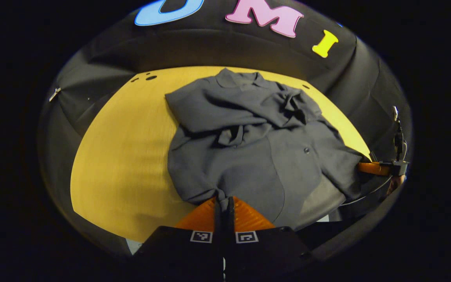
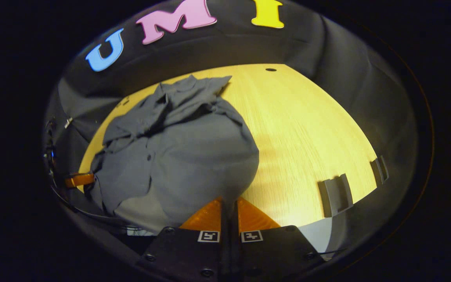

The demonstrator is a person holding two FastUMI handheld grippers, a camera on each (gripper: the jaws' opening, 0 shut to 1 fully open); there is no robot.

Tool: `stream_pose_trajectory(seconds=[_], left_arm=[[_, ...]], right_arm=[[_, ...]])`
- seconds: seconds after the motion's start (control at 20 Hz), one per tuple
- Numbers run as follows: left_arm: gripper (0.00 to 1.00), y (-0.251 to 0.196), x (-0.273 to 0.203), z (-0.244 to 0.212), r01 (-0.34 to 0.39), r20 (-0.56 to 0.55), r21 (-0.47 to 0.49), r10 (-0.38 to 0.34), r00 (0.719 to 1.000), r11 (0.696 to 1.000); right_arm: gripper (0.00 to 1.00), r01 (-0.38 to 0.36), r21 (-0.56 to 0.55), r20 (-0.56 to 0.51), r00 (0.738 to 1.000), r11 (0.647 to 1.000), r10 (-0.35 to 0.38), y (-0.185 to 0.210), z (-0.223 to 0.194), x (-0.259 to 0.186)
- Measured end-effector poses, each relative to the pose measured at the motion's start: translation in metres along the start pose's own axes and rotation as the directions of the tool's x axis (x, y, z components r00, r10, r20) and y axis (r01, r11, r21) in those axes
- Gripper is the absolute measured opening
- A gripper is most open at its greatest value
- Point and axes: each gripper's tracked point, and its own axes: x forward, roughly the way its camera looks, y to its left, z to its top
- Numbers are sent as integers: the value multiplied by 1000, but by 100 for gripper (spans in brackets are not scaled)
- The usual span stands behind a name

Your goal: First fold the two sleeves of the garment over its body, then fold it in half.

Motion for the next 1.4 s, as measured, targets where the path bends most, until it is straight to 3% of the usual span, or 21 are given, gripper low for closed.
stream_pose_trajectory(seconds=[0.2, 0.5, 0.75, 1.4], left_arm=[[6, -10, -24, 60, 36, 111, -27, -33, 993, 999], [7, -9, -37, 150, 67, 244, -59, -50, 969, 996], [6, 3, -26, 206, 69, 308, -72, -44, 951, 995], [6, 38, 43, 292, -1, 360, -40, 15, 933, 999]], right_arm=[[5, -24, -21, 107, 994, 999, 26, 13, 59, -14], [5, -46, -34, 285, 957, 998, 54, 31, 167, -18], [5, -53, -60, 356, 932, 997, 71, 39, 233, -1], [5, -16, -124, 384, 921, 992, 63, 44, 312, 84]])
